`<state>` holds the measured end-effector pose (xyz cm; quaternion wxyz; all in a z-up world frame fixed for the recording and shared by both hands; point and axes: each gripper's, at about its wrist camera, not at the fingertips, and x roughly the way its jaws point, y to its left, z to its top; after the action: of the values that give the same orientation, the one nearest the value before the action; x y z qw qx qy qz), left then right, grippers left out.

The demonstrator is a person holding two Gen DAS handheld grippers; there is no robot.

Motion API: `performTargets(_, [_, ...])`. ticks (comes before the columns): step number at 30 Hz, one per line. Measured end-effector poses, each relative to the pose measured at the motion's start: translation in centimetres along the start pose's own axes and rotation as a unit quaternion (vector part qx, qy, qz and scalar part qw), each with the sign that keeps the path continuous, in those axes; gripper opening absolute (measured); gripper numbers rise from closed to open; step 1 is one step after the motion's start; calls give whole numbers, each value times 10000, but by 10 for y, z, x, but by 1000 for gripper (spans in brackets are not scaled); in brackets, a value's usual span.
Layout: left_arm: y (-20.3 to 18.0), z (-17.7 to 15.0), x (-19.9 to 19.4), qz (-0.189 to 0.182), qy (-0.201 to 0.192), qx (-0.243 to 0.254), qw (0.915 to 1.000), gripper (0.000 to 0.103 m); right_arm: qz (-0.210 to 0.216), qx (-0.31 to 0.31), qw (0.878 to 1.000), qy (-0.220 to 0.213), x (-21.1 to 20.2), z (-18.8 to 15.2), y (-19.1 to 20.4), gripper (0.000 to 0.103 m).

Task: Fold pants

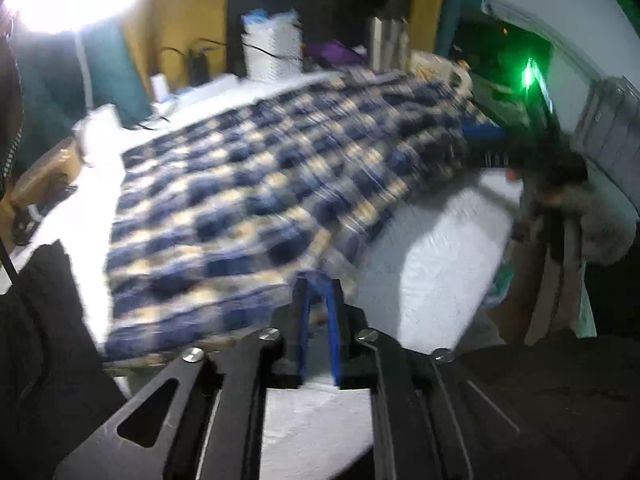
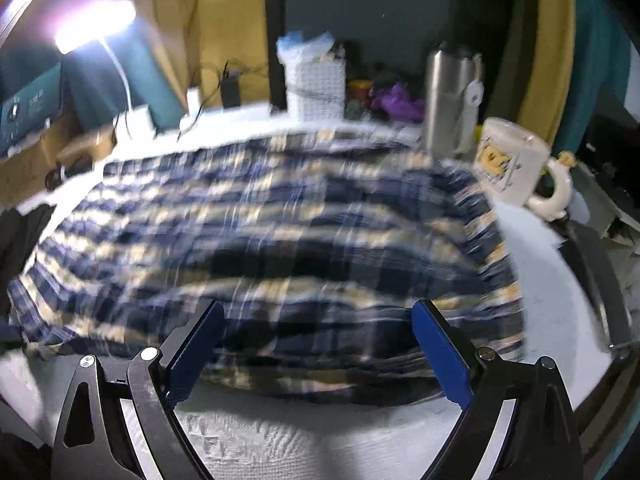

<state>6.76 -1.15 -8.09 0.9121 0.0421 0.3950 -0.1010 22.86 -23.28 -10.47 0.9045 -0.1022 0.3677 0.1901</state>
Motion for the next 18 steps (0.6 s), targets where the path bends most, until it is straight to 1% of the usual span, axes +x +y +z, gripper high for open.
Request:
performTargets(1, [7, 2, -4, 69, -94, -92, 9999, 30, -2, -56, 9999, 102, 5, -3, 2, 95])
performTargets(2, [14, 3, -8, 120, -179, -181, 9996, 49, -7, -86, 9998, 178, 8, -6, 4, 95])
performTargets(3, [23, 3, -9, 202, -273, -307, 9990, 60, -16, -84, 9999, 146, 8, -9, 5, 95])
performTargets(5, [39, 4, -4, 425, -258, -518, 9974, 62, -9, -59, 9998, 177, 7, -12, 5, 95])
performTargets(6, [47, 3, 1, 560, -171, -615, 9964, 62, -17, -71, 9998, 185, 6, -13, 5, 95])
performTargets(10, [72, -6, 24, 860, 254, -861, 9922, 62, -25, -27, 9998, 199, 1, -19, 4, 95])
performTargets(13, [82, -16, 32, 911, 443, -1017, 9896, 62, -26, 2, 9998, 210, -2, -22, 4, 95])
performTargets(15, [82, -18, 28, 932, 415, -938, 9904, 62, -57, 51, 9997, 214, -5, -25, 4, 95])
performTargets(16, [82, -18, 27, 956, 423, -949, 9900, 62, -94, 84, 9997, 220, -7, -26, 4, 95])
performTargets(18, [85, -17, 22, 945, 393, -1023, 9895, 62, -35, 197, 9996, 215, -12, -28, 1, 95])
